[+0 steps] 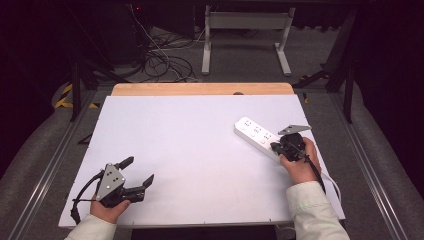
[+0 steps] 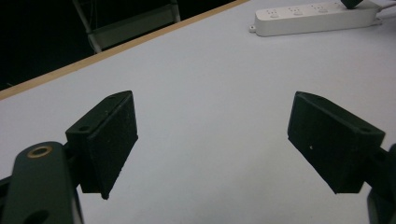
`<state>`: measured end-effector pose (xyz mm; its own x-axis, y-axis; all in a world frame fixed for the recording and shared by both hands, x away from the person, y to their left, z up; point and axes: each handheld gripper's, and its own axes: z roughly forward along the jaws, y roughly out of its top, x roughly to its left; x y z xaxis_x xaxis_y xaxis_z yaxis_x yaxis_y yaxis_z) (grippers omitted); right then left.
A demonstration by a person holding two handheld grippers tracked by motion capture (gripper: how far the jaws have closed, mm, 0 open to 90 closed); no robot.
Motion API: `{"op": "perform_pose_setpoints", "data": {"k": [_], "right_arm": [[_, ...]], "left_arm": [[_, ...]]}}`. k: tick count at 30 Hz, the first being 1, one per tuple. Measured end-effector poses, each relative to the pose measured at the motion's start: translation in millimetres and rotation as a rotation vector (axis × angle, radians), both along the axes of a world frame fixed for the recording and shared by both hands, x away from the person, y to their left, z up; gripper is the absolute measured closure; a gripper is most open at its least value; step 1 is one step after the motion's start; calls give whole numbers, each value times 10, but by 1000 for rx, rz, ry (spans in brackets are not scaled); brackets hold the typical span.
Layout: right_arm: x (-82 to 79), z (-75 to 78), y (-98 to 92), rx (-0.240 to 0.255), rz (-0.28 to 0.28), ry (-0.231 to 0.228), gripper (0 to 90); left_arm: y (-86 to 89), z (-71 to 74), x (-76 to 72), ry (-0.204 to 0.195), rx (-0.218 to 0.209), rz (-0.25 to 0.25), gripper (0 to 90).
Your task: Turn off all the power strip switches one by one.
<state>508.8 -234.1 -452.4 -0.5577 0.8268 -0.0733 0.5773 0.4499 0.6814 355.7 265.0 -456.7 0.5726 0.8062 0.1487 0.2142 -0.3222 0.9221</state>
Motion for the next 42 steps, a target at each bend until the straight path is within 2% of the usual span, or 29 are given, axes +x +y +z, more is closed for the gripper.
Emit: {"op": "perform_pose_setpoints", "data": {"k": [11,13,14,15,16,17,18,19,20,22,25,29,35,37,42], "right_arm": [[-5,-15,8,12,-30,8,900],[-16,-15,21,3,-33,-4,900],[-31,-22,27,-1,-34,-23,900],[-60,-22,24,19,-31,-58,900],[-78,-21,25,15,-23,-70,900],[-113,4,39,11,-13,-113,900],[-179,114,53,40,-11,-177,900],[-179,114,53,40,-11,-177,900],[-195,164,52,61,-10,-193,900],[-186,206,45,80,-12,-188,900],[-167,203,22,97,-16,-177,900],[-151,237,20,125,-20,-183,900],[-38,229,102,153,-20,-170,900],[26,200,177,146,-12,-163,900],[75,166,198,139,-14,-155,900]], "left_arm": [[2,0,-2,-1,1,-3,167],[7,3,-4,-3,2,-2,167],[8,4,-7,1,-1,-2,167],[10,6,-7,-1,-2,-1,167],[17,10,-5,-6,4,-2,167],[15,7,-4,-1,-4,-1,167],[17,6,0,-1,-2,-1,167],[17,4,7,0,-2,-2,167],[14,0,14,1,-4,0,167],[14,0,22,-2,8,-3,167],[3,0,8,2,0,-5,167],[6,1,14,-3,6,-1,167],[3,-4,20,4,8,-2,167],[0,-8,22,6,1,-2,167],[8,-7,20,4,-1,-1,167]]}}
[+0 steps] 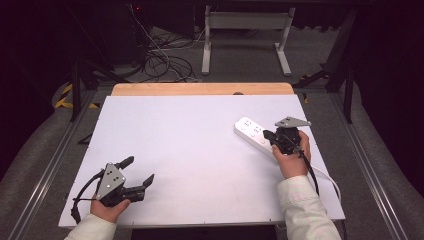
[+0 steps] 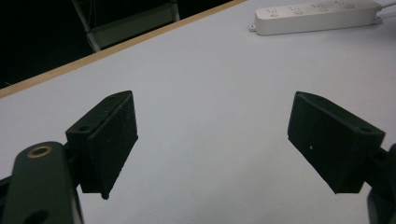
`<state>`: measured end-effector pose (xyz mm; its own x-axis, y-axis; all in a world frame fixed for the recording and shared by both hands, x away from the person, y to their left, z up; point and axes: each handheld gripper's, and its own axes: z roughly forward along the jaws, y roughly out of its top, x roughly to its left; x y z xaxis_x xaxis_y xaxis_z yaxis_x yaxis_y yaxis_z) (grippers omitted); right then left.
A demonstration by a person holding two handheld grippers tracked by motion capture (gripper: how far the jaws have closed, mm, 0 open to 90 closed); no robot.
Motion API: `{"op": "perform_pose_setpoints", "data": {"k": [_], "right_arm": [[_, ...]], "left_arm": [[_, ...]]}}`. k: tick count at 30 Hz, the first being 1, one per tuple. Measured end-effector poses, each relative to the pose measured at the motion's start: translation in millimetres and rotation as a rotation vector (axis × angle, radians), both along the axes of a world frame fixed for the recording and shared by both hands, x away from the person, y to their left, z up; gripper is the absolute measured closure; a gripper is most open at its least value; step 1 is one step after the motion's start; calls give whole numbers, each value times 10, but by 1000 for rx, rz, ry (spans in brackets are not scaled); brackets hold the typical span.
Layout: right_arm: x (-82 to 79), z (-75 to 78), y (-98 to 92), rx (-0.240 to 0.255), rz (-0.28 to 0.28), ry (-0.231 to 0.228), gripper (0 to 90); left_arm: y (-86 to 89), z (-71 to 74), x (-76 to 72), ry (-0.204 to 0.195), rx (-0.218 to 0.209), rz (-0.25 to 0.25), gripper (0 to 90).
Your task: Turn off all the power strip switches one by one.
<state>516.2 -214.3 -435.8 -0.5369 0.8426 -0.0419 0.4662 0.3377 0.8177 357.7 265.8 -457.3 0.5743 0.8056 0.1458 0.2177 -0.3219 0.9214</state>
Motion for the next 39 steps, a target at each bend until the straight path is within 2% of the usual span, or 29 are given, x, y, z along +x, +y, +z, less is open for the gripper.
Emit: {"op": "perform_pose_setpoints", "data": {"k": [11,24,39], "right_arm": [[45,-88,10,-15,-4,19,900],[100,-210,41,-60,-3,47,900],[109,-253,78,-90,-8,60,900]], "left_arm": [[-1,4,-3,-3,7,-2,167],[4,6,-1,-5,11,-3,167],[0,4,-5,-5,7,-2,167]]}}
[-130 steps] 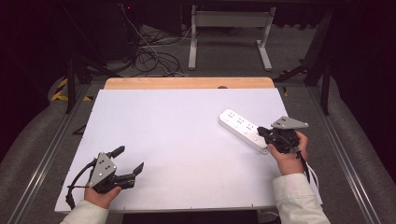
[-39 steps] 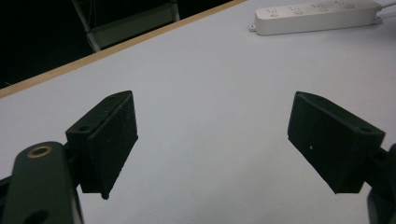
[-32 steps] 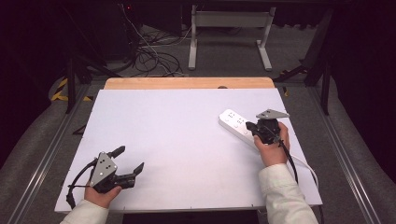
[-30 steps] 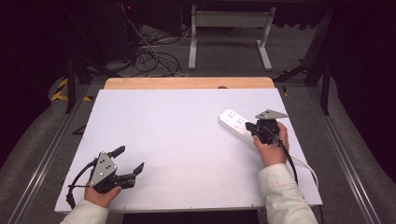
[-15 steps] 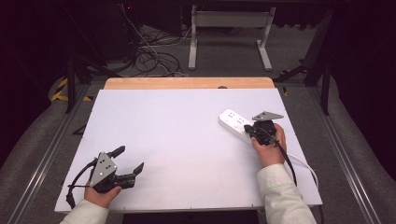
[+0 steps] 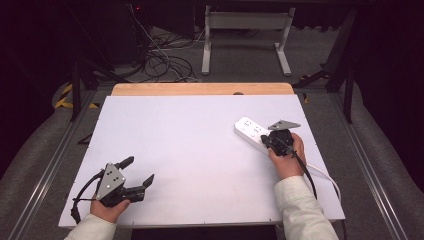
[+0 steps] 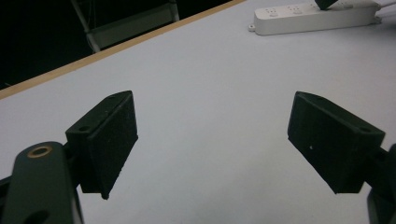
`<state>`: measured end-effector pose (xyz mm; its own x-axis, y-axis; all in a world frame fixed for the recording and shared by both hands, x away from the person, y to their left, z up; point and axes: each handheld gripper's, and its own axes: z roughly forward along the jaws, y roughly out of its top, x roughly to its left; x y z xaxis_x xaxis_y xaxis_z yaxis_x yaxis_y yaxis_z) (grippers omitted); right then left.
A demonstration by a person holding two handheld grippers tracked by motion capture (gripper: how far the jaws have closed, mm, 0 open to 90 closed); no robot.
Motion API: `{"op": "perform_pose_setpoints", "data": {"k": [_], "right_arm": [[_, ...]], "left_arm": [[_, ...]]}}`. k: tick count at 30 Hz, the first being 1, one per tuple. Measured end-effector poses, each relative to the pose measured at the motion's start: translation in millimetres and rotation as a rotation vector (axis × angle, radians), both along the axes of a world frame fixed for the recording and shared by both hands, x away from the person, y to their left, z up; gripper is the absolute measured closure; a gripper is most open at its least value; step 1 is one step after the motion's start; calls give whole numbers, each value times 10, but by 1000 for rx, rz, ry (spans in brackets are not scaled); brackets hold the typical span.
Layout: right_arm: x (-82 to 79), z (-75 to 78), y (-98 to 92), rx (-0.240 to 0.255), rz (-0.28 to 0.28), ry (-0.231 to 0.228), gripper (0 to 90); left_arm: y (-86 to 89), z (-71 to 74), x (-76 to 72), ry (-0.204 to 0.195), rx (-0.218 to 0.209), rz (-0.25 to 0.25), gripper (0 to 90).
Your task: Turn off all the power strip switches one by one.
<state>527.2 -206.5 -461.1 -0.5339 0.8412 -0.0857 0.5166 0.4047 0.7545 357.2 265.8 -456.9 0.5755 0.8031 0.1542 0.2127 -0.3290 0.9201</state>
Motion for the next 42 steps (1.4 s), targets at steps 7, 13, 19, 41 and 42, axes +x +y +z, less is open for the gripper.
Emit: {"op": "perform_pose_setpoints", "data": {"k": [7,13,19,41,42], "right_arm": [[4,-27,8,21,20,-7,900],[3,-19,25,7,13,-7,900],[-8,-8,23,-10,6,-5,900],[-159,207,-56,122,-38,-154,900],[-171,227,-43,124,-32,-150,900]], "left_arm": [[-2,-1,-2,4,-3,-1,167],[7,5,-7,-1,3,-1,167],[8,3,-2,-1,5,-2,167],[23,3,1,5,-10,3,167],[24,4,6,4,-9,3,167]]}}
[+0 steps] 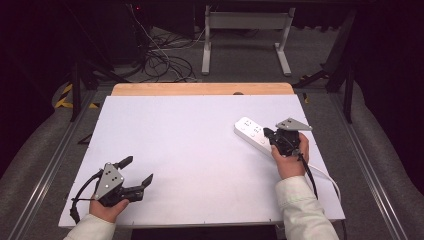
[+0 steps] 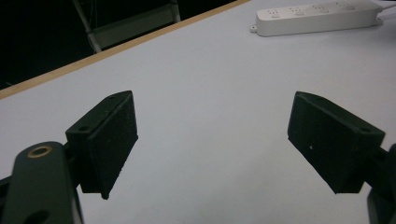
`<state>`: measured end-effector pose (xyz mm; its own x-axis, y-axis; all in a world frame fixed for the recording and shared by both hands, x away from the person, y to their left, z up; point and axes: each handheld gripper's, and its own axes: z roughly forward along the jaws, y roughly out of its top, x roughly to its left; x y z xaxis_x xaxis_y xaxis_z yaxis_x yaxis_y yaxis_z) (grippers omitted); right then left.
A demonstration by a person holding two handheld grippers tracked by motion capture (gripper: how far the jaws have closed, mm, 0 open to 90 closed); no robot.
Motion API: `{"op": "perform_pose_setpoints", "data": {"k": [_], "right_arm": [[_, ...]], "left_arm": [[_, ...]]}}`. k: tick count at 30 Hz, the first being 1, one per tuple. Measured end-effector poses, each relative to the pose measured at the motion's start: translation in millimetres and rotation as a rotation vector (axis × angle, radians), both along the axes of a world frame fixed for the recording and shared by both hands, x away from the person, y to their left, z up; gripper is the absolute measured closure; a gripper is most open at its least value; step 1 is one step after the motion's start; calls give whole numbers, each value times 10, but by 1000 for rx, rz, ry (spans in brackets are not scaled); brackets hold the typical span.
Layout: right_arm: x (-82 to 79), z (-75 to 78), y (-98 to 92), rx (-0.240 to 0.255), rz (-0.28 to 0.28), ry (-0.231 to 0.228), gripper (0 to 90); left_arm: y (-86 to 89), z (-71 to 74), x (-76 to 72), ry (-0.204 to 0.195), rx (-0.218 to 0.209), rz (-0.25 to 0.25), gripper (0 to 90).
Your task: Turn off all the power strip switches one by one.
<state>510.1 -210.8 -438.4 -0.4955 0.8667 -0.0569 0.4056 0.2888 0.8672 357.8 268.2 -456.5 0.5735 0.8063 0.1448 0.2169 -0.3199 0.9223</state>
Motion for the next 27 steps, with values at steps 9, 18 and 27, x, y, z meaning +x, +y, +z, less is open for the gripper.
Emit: {"op": "perform_pose_setpoints", "data": {"k": [9,18,27], "right_arm": [[-3,48,23,-5,20,-11,900],[200,82,169,-30,69,35,900],[371,-51,194,-4,48,90,900]], "left_arm": [[-7,4,-15,-4,2,-1,167],[-14,1,-8,-1,2,-1,167],[-7,-1,-5,0,3,-2,167]]}}
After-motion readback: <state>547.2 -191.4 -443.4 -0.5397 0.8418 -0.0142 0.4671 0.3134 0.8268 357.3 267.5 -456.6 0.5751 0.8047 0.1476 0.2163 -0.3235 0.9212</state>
